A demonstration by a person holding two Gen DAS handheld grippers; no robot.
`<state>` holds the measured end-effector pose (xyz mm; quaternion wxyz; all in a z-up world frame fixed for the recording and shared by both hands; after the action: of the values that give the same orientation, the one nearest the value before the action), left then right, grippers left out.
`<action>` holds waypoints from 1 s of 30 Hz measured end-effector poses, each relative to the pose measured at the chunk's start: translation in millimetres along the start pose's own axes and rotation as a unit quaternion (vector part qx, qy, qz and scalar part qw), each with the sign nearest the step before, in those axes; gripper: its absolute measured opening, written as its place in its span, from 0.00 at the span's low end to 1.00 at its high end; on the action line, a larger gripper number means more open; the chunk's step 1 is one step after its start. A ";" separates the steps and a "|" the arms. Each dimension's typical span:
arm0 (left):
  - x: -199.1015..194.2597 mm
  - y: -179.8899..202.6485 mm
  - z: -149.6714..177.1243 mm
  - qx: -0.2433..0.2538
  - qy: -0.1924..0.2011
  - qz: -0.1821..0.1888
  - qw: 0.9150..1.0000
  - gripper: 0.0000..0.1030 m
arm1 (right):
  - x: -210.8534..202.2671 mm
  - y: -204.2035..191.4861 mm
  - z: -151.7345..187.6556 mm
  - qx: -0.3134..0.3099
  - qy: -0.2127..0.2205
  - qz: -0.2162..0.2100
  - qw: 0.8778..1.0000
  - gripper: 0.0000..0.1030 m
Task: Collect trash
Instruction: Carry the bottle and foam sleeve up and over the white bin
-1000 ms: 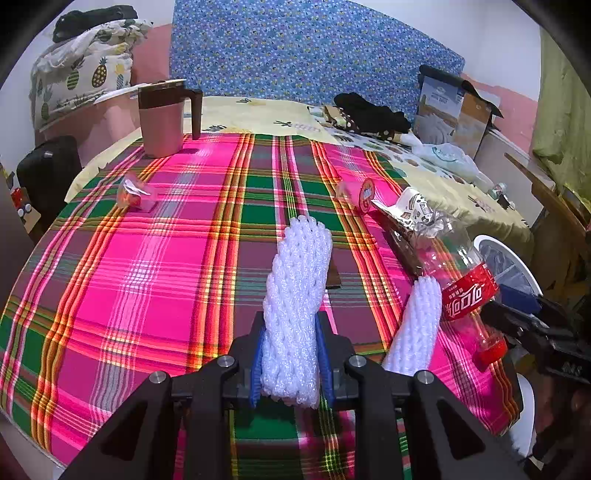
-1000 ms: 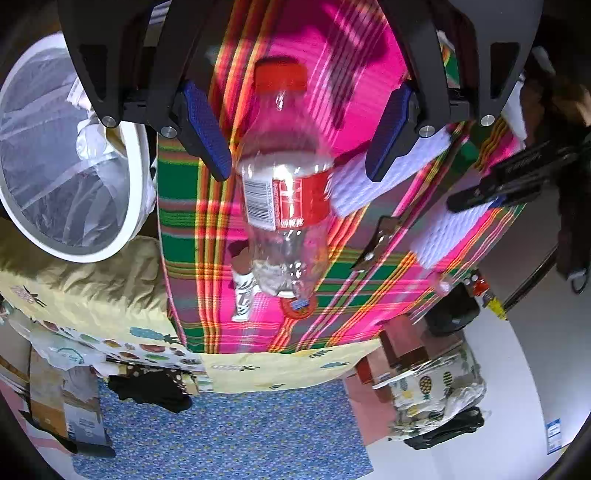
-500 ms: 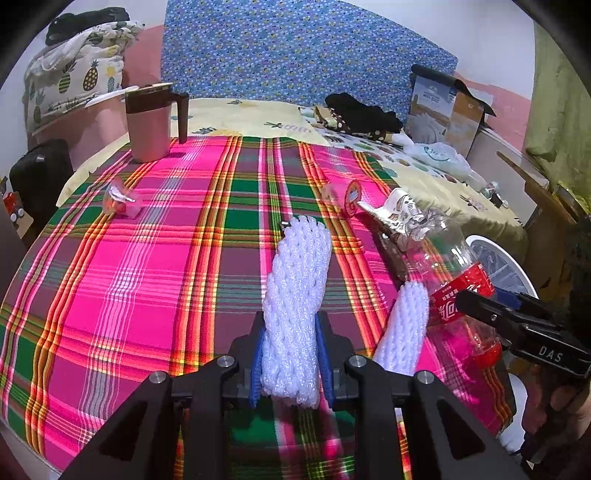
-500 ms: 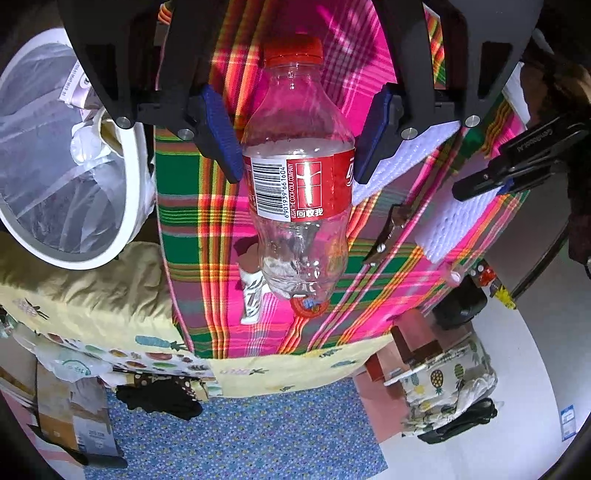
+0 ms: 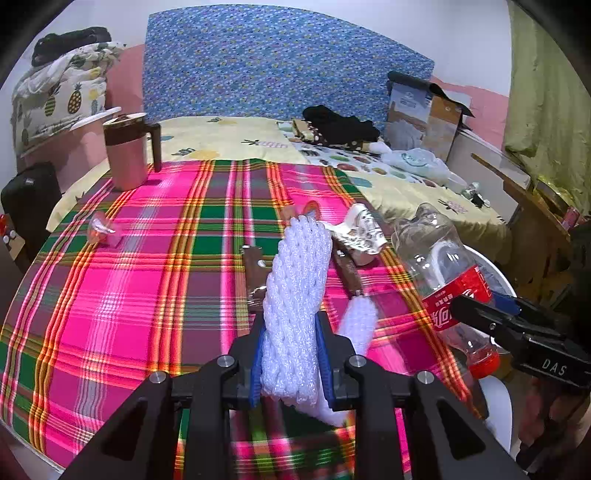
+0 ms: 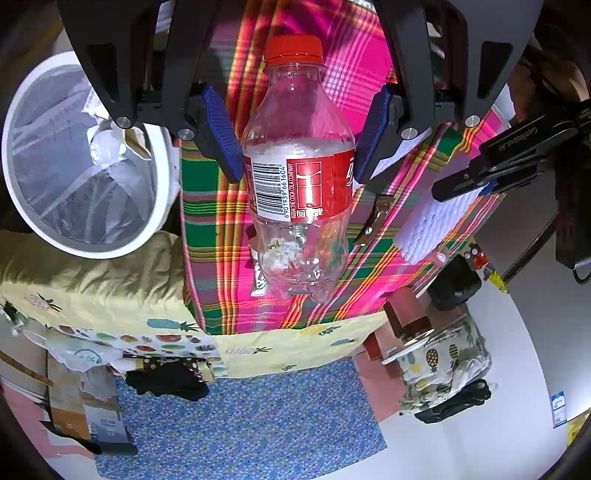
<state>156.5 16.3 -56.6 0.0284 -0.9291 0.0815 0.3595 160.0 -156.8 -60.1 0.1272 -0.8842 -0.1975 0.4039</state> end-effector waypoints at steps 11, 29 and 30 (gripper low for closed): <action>4.4 39.4 -17.2 0.023 0.007 0.030 0.999 0.24 | -16.2 26.8 -3.2 0.023 0.018 0.023 0.999 0.61; 41.2 130.8 -43.8 0.081 0.000 0.103 0.991 0.24 | -46.2 100.9 -6.5 0.084 0.044 0.089 0.991 0.61; 43.2 133.7 -44.6 0.083 0.000 0.107 0.991 0.24 | -47.8 104.3 -6.1 0.087 0.045 0.092 0.991 0.61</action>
<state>194.5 -126.0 -51.9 0.0671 -0.9093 0.2099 0.3529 161.9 -271.6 -64.5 0.1749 -0.9015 -0.0730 0.3890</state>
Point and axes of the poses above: each gripper's, at about its wrist camera, not at the fingertips, and x roughly the way its jaws point, y to its right, z to its underside, the point moved 7 cm from there along x, roughly the way its jaws point, and after that the axes turned 13 degrees about x, right-handed, at the moved point
